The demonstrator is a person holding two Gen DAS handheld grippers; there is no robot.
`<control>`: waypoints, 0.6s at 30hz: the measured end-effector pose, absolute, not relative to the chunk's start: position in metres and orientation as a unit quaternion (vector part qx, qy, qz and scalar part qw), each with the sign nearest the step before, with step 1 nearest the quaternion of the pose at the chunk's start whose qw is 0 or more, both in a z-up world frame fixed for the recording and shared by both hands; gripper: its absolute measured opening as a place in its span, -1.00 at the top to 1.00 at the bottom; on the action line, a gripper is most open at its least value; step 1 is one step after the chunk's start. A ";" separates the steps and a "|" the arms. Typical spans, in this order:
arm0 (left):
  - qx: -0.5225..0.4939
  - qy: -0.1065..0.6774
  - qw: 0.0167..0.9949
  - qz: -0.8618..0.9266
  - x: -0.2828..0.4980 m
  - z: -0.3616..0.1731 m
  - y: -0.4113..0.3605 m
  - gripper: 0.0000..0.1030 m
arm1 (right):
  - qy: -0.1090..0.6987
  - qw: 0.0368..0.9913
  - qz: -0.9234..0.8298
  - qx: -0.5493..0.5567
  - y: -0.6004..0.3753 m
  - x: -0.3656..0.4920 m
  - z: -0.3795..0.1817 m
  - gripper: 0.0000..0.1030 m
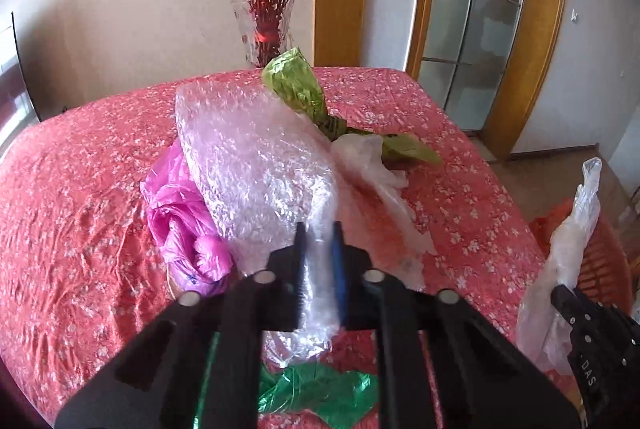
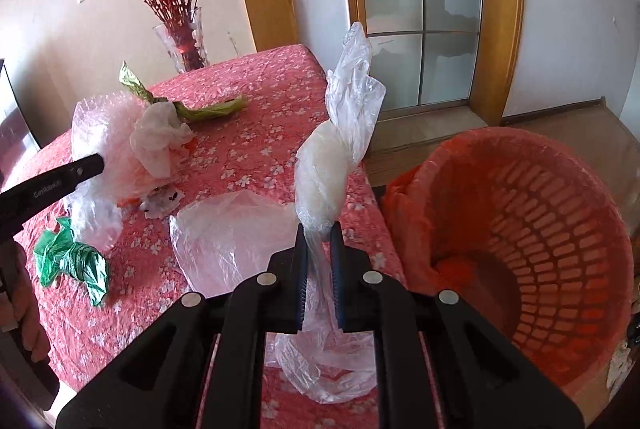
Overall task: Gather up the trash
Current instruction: 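Carry both bags over the basket and open both grippers to drop them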
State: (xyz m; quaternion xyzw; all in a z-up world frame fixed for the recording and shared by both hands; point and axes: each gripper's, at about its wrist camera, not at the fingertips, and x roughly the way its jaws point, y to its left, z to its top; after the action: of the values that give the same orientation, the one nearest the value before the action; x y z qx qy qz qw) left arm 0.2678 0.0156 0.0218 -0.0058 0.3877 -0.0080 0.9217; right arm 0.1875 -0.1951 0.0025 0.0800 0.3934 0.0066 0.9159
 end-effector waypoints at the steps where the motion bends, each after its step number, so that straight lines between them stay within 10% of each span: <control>1: -0.008 0.385 0.923 -0.011 0.265 0.024 0.018 0.85 | 0.392 0.916 0.006 0.081 -0.196 0.187 0.004 0.78; 18: -0.018 0.320 0.943 -0.093 0.213 0.089 0.025 0.88 | 0.348 0.933 0.006 0.086 -0.210 0.164 0.041 0.78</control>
State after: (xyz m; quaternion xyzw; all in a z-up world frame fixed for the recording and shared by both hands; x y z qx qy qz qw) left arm 0.2126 0.0246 0.0889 -0.0176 0.3197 -0.0928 0.9428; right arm 0.1644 -0.2098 0.0410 0.0859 0.3484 0.0062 0.9334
